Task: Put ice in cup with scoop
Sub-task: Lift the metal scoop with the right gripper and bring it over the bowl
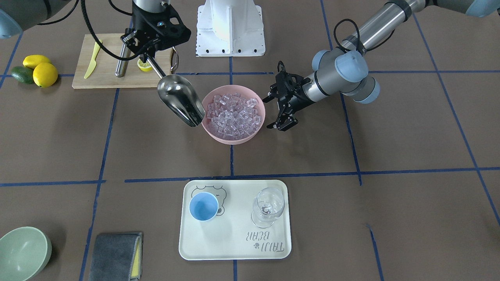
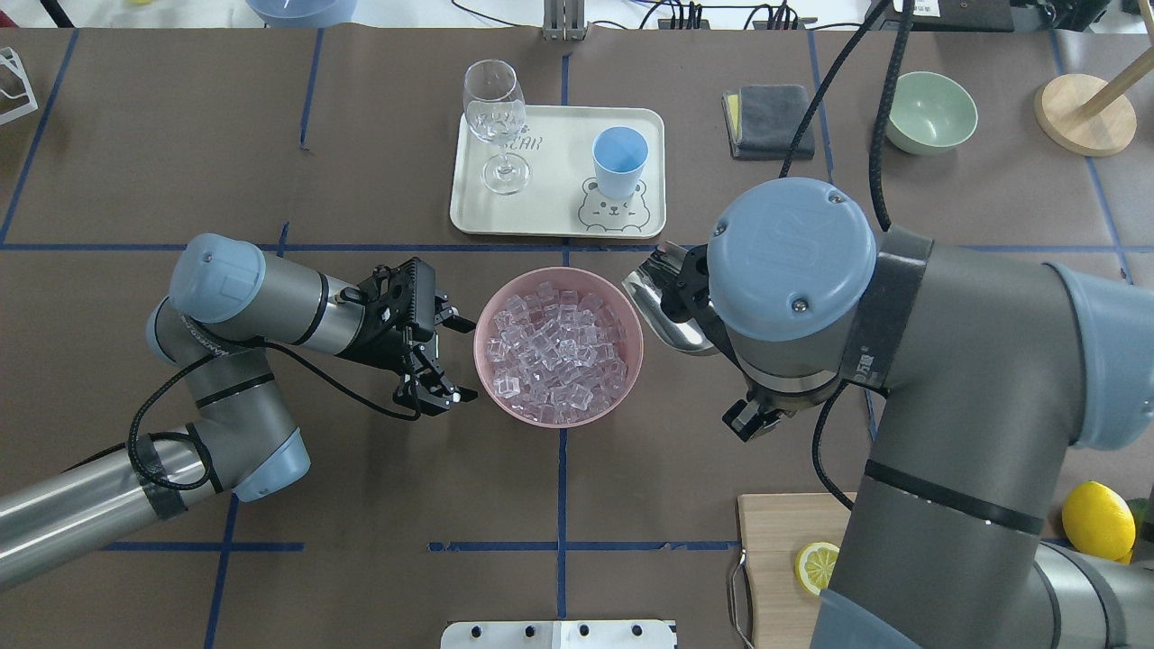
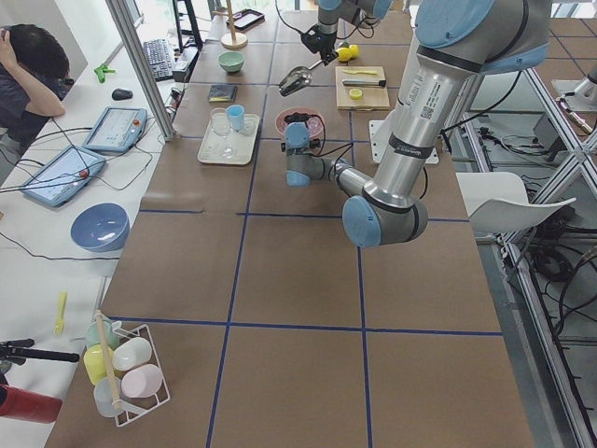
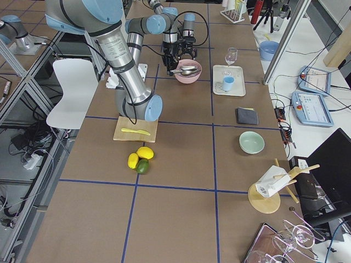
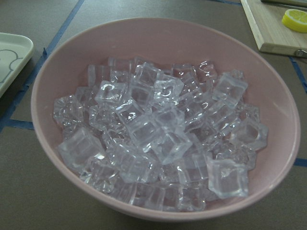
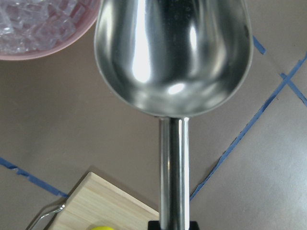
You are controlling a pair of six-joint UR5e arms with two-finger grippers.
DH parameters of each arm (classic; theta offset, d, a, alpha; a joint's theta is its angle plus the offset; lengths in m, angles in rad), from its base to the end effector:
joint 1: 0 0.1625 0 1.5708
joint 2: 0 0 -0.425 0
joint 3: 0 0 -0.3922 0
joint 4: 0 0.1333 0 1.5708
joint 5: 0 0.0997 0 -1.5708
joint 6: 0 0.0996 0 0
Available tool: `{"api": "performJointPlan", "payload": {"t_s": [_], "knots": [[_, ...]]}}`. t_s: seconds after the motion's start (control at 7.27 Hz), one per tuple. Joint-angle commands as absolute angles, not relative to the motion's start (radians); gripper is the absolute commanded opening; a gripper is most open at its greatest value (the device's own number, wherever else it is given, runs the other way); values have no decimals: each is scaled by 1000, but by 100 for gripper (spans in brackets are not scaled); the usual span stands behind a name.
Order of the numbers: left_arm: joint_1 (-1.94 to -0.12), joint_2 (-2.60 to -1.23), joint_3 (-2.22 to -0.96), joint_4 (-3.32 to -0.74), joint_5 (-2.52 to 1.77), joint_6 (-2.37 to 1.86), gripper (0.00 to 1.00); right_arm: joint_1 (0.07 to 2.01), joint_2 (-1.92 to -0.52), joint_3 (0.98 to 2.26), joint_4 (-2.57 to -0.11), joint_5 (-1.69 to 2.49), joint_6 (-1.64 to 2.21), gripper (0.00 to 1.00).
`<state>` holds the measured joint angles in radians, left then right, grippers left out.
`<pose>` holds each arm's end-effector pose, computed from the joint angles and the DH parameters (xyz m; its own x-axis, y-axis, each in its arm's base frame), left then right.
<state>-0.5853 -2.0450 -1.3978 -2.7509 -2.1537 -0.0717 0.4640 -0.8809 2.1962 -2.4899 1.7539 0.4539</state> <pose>0.5071 -0.4302 0.3324 0.0096 0.9927 -0.1204 -0.0740 0.1208 0.9899 -0.3950 -0.3265 0.1627 0.7008 -0.6375 0.3202 0.5761 0.7704 0.2732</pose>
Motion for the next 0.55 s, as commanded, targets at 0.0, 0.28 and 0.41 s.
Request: {"api": "performJointPlan", "payload": {"t_s": [0.0,0.28,0.41], "knots": [[-586,-2045,-1399,-2752,-2154,-72,100,448,-853,2183,-2516,1753,404,0],[-587,-2043,-1397,-2752,-2154,-72,100,448,-739,2085,-2647,1752,348,0],[-588,-2043,-1399,-2752,-2154,-74,100,448,-706,2036,-2666,1753,306,0]]}}
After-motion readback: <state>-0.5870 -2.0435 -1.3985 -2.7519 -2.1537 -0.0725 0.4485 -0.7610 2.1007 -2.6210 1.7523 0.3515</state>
